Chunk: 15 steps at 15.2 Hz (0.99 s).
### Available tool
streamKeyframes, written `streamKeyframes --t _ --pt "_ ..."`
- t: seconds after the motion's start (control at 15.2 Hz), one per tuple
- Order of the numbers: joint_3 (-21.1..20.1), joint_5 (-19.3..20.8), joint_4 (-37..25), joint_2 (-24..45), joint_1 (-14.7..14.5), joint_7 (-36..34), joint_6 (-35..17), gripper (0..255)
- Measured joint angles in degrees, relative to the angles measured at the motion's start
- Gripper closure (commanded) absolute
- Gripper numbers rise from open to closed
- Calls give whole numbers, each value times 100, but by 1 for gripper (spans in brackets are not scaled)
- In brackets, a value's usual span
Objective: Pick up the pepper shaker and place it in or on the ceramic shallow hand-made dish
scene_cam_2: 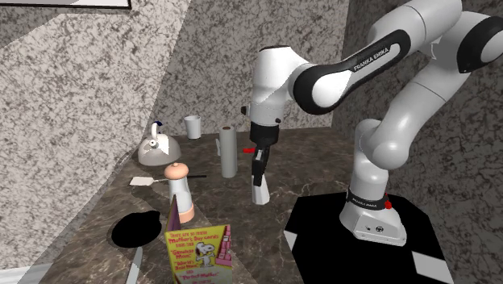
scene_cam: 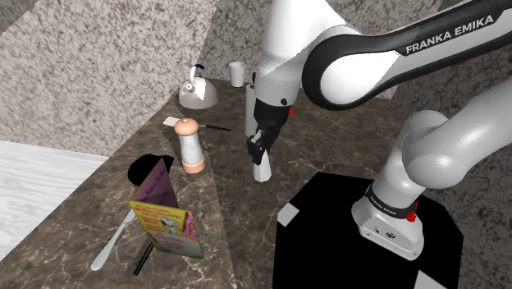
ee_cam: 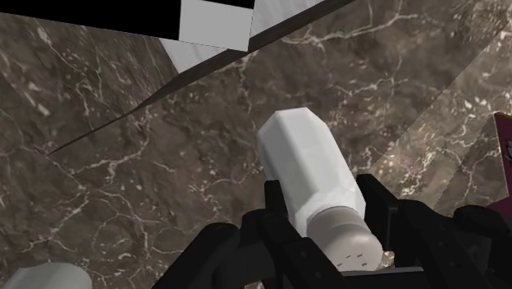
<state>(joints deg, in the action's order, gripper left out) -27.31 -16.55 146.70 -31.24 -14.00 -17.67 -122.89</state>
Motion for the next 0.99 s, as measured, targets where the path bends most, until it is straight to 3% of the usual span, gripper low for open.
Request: streamKeyframes --t 0.46,0.99 --pt "75 89 -444 -51 41 -45 486 255" --pt "-364 886 -2123 1817 576 -532 346 255"
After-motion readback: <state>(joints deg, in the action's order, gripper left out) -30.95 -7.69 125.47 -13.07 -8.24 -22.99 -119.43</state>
